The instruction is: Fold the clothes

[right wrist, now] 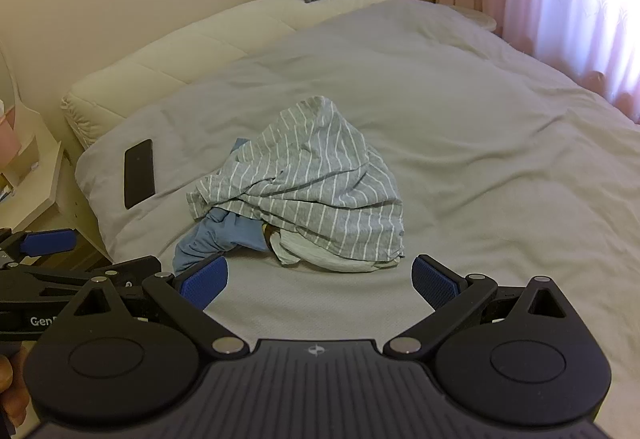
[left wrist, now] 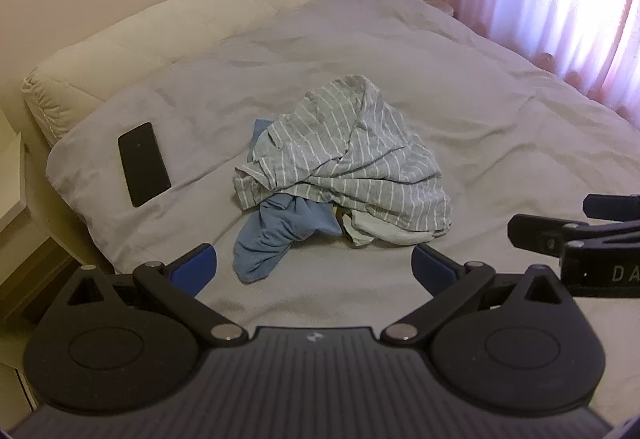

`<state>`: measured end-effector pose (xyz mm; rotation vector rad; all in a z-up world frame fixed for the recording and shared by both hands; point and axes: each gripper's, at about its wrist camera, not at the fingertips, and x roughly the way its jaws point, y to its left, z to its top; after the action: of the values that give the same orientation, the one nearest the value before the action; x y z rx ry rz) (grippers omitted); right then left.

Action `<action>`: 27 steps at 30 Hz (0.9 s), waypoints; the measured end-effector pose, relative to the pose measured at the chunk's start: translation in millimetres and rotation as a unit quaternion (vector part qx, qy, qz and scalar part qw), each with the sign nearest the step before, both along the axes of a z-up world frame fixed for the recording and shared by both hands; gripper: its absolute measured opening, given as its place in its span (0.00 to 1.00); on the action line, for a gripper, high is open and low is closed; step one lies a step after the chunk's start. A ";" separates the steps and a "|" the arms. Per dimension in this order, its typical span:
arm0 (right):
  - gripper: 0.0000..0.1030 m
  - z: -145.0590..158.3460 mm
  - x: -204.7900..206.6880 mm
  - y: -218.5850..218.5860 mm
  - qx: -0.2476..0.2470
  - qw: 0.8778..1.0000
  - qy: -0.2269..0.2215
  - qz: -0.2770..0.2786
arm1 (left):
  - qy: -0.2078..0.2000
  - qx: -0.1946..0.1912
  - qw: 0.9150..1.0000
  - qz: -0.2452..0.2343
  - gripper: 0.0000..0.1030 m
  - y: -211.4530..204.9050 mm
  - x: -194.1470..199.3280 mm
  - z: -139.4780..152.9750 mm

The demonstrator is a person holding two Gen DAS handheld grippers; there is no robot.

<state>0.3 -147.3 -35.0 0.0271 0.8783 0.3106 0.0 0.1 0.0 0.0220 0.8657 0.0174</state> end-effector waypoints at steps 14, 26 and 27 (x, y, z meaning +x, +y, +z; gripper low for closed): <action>0.98 7.4 -6.8 -2.9 0.002 1.000 -0.008 0.006 | -0.002 -0.010 1.000 0.001 0.99 5.0 -12.5 2.0; 0.98 15.4 -17.1 -13.1 0.008 1.000 -0.009 0.001 | -0.008 -0.011 1.000 -0.002 0.99 0.9 -23.4 9.7; 0.98 17.7 -18.7 -14.6 0.010 1.000 -0.012 0.001 | -0.010 -0.011 1.000 -0.002 0.99 0.9 -24.8 11.3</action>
<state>-18.4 -161.9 -17.3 0.0414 0.8522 0.3206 -24.7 0.9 11.3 0.0036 0.8463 0.0047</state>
